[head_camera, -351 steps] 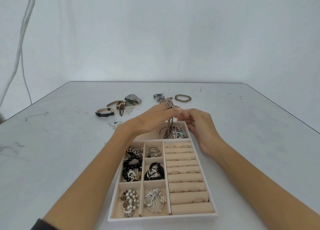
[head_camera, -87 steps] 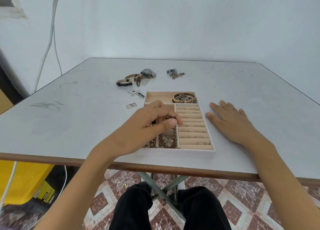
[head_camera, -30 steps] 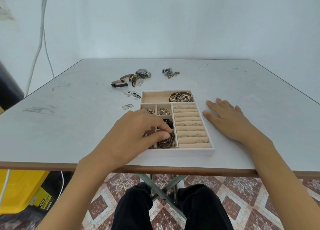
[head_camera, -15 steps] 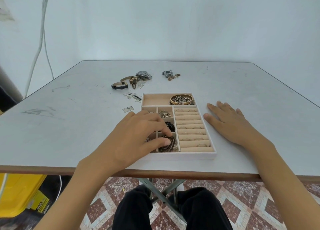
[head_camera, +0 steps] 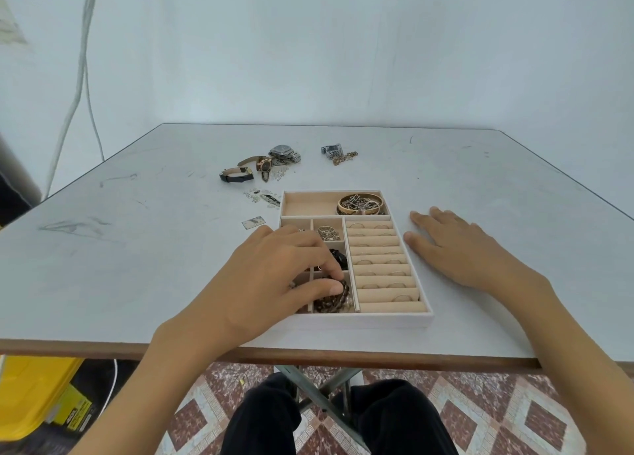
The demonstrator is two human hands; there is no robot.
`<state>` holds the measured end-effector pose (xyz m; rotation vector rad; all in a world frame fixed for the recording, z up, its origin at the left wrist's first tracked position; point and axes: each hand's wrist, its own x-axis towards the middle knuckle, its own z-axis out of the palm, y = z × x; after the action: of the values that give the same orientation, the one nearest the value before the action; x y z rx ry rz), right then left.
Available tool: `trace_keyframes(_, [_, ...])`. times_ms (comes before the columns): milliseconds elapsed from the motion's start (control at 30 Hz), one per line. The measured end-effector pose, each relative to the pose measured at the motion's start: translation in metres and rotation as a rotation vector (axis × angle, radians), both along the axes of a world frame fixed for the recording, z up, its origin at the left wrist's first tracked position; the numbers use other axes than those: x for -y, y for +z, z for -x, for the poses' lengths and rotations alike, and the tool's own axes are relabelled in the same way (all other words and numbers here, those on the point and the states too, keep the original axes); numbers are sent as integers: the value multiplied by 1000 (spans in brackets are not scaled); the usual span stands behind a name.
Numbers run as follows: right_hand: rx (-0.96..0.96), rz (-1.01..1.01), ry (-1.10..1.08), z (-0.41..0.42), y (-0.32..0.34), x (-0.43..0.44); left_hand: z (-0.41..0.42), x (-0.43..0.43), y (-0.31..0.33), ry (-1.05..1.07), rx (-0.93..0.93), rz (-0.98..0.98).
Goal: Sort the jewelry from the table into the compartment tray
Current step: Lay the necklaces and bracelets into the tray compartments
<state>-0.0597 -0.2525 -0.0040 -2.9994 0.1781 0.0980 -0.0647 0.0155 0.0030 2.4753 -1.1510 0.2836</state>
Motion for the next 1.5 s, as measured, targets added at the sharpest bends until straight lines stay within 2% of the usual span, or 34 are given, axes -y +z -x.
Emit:
trace_keyframes(200, [-37,44,4,0,18,-2,-15,-10,4,14,-160,308])
trace_keyframes(333, [-93,133,31,-7,29,-2,-54,-16,7,226,-43,352])
trace_keyframes(467, [-130,216,70,-15,38,-2,-105,-14,11,370,-73,410])
trace_keyframes(633, [-115,149,68,-25,41,6,-155,-1,5,473,-97,364])
trace_keyframes(900, [-132,21,55,-45,53,16,-173,-2,-19,521,11,242])
trace_keyframes(1100, [-311,-165,83,-94,77,24,-175,-3,-24,510,9,258])
trace_keyframes(1200, [-134,-357,44,-141,63,22,-176,-2,-23,512,48,254])
trace_keyframes(1267, [4,-386,31,-170,50,14,-176,-2,-22,515,75,258])
trace_keyframes(1500, [90,-179,68,-241,12,-13,-178,-3,-24,523,85,244])
